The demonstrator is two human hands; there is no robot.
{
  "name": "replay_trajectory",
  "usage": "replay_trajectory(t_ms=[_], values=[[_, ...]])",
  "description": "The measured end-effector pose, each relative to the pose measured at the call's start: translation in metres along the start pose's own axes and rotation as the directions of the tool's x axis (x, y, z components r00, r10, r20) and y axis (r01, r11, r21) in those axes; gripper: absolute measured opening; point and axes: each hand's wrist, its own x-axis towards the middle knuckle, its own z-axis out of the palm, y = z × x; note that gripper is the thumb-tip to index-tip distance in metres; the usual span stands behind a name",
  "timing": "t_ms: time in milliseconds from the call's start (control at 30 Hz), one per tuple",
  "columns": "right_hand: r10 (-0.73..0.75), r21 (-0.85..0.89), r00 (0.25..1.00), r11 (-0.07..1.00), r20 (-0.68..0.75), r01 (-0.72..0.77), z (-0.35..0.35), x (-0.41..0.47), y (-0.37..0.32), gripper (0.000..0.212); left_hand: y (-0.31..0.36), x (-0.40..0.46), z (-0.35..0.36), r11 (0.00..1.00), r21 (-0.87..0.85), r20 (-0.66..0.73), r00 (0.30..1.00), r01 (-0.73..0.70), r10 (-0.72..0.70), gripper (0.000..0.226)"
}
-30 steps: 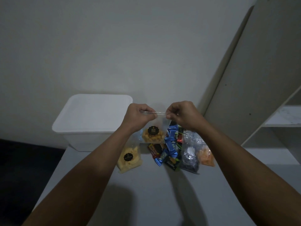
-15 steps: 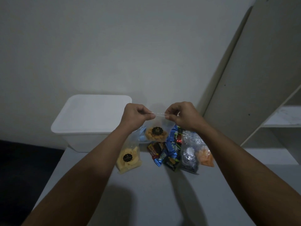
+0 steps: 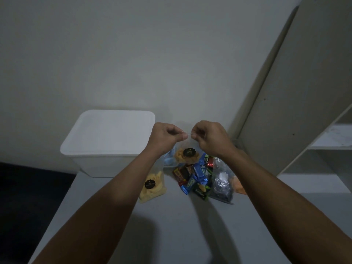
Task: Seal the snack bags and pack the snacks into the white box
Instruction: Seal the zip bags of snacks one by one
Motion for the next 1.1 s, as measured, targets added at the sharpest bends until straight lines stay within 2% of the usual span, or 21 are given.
replay_trajectory(t_ms=[100, 333, 533, 667, 733, 833, 867, 1000, 1100], values=[[0.021, 0.012, 1.000, 1.000, -0.023, -0.021, 0.001, -0.001, -0.001, 0.003, -0.001, 0.000, 0.001, 1.000, 0.017, 0.004, 1.000, -0.011, 0.011, 0.007], [0.140, 0.043, 0.989, 0.989, 0.045, -0.142, -0.012, -0.004, 0.004, 0.009, -0.004, 0.003, -0.007, 1.000, -0.001, -0.042, 0.999, 0.026, -0.026, 0.009], [0.158, 0.072, 0.984, 0.984, 0.076, -0.164, -0.018, -0.004, 0.007, 0.025, -0.008, 0.006, -0.010, 0.998, -0.028, -0.085, 0.995, 0.051, -0.053, 0.010], [0.168, 0.074, 0.984, 0.982, 0.057, -0.172, -0.018, -0.006, 0.010, 0.015, -0.012, 0.007, -0.013, 0.998, -0.025, -0.056, 0.996, 0.062, -0.063, 0.013], [0.175, 0.096, 0.984, 0.980, 0.017, -0.176, -0.016, -0.006, 0.008, 0.013, -0.012, 0.007, -0.010, 0.999, -0.008, -0.127, 0.990, 0.052, -0.053, 0.016], [0.164, 0.106, 0.985, 0.982, -0.056, -0.157, -0.011, -0.007, 0.005, 0.011, -0.011, 0.007, -0.002, 0.994, 0.034, -0.327, 0.941, 0.108, -0.091, 0.024], [0.145, 0.096, 0.987, 0.986, -0.071, -0.138, -0.009, -0.008, 0.004, 0.011, -0.009, 0.005, 0.000, 0.990, 0.024, -0.326, 0.937, 0.141, -0.125, 0.026], [0.081, 0.064, 0.991, 0.995, -0.106, -0.075, -0.003, -0.011, 0.001, 0.012, 0.002, 0.000, 0.008, 0.941, -0.174, -0.073, 0.949, 0.290, -0.306, 0.027], [0.065, 0.069, 0.990, 0.996, -0.123, -0.057, 0.001, -0.013, 0.001, 0.013, 0.003, 0.001, 0.008, 0.893, -0.285, -0.011, 0.931, 0.347, -0.365, 0.016]])
